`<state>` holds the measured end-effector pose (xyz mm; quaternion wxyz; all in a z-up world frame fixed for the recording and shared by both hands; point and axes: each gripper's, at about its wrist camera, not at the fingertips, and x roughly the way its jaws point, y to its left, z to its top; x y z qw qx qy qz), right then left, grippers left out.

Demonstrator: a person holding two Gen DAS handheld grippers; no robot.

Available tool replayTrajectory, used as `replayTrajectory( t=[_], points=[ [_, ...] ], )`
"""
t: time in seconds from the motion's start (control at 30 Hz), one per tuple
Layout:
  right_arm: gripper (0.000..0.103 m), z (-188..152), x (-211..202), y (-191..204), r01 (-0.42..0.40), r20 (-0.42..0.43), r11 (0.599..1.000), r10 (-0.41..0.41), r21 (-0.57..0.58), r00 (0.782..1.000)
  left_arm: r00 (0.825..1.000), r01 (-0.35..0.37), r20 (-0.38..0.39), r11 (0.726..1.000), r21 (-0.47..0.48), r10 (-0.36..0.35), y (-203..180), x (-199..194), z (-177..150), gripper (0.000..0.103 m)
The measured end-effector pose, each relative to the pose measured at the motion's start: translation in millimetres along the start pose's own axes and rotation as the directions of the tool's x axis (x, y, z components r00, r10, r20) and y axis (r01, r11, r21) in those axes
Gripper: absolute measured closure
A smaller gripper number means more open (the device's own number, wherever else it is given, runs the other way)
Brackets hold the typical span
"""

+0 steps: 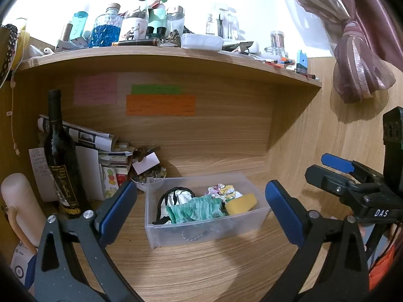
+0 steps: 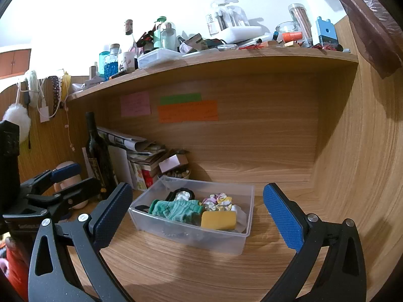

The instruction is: Organize soft objects

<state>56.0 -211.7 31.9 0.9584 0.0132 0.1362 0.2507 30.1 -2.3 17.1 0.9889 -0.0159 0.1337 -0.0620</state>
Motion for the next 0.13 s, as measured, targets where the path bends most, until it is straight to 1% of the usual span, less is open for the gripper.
replayTrajectory(
  t=[0.13],
  points=[
    [0.000, 0.0, 1.6, 1.0, -0.005, -0.004, 1.000, 0.005, 0.001, 1.000, 1.000, 0.005, 0.003, 1.000, 0.002, -0.005, -1.3, -1.3, -0.4, 0.000]
  ],
)
